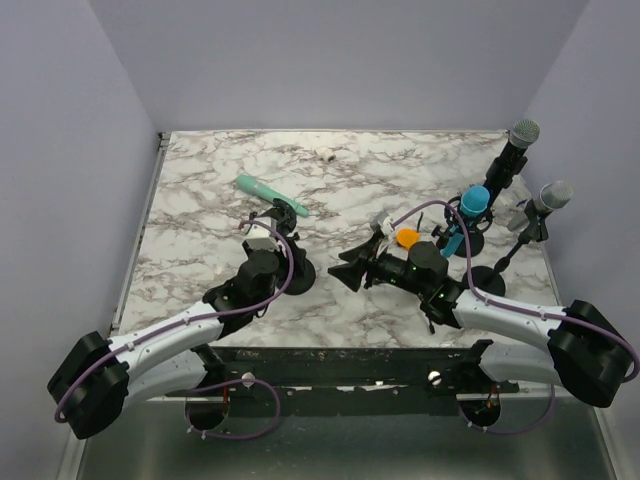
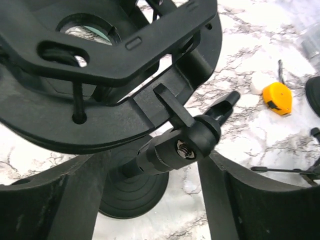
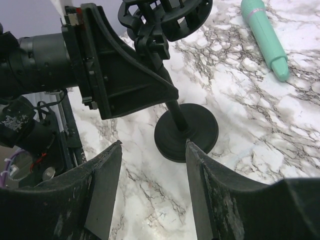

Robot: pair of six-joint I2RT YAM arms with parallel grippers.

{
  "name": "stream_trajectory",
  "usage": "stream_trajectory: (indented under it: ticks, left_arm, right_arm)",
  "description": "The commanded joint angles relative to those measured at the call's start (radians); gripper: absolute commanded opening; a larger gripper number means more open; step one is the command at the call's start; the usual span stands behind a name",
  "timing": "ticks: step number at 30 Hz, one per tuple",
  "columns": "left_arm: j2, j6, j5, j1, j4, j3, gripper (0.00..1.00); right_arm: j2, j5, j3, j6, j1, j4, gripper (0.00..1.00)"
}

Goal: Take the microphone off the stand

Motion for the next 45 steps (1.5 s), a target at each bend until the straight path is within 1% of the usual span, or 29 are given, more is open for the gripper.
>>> stream_trajectory:
  ticks: [1, 8, 19, 22, 26, 29, 31, 36, 38, 41, 43, 45]
  left_arm:
    - [0.059, 0.02, -0.05, -0.009, 0.059, 0.035, 0.63]
    - [0.121, 0.038, -0.094, -0.034, 0.046, 0.099, 0.49]
    - [0.131, 0.063, -0.153, -0.046, -0.02, 0.139, 0.16]
    - [0.118, 0.072, -0.167, -0.047, -0.057, 0.159, 0.05]
    - [0.078, 0.105, -0.198, -0.046, -0.101, 0.173, 0.0]
    - [0.034, 0.131, -0.252, -0.04, -0.163, 0.189, 0.0]
    - [-0.01, 0.14, -0.253, -0.013, -0.197, 0.191, 0.0]
    - [-0.105, 0.134, -0.209, 0.165, -0.274, 0.199, 0.0]
    - [-0.12, 0.082, -0.258, 0.233, -0.308, 0.206, 0.0]
    - [-0.117, -0.047, -0.354, 0.34, -0.339, 0.22, 0.0]
    - [-0.095, -0.099, -0.397, 0.404, -0.303, 0.212, 0.0]
    - [-0.042, -0.138, -0.406, 0.477, -0.283, 0.224, 0.0]
  right_arm:
    - [-0.006, 0.015, -0.022, -0.005, 0.005, 0.034, 0.55]
    - [-0.012, 0.021, -0.025, -0.006, 0.005, 0.033, 0.55]
    - [-0.006, 0.016, -0.019, -0.007, 0.005, 0.024, 0.53]
    - [-0.002, 0.025, -0.023, -0.01, 0.005, 0.03, 0.53]
    - [0.002, 0.013, -0.015, -0.011, 0.005, 0.017, 0.53]
    - [-0.001, 0.019, -0.017, -0.011, 0.005, 0.022, 0.53]
    - [-0.006, 0.012, -0.015, -0.011, 0.005, 0.019, 0.53]
    - [-0.011, 0.011, -0.017, -0.008, 0.005, 0.022, 0.53]
    - [-0.012, 0.007, -0.02, -0.007, 0.005, 0.025, 0.53]
    - [-0.009, 0.013, -0.019, -0.007, 0.005, 0.029, 0.53]
    - [-0.004, 0.006, -0.018, -0.005, 0.005, 0.028, 0.53]
    - [-0.005, 0.005, -0.023, -0.004, 0.005, 0.033, 0.53]
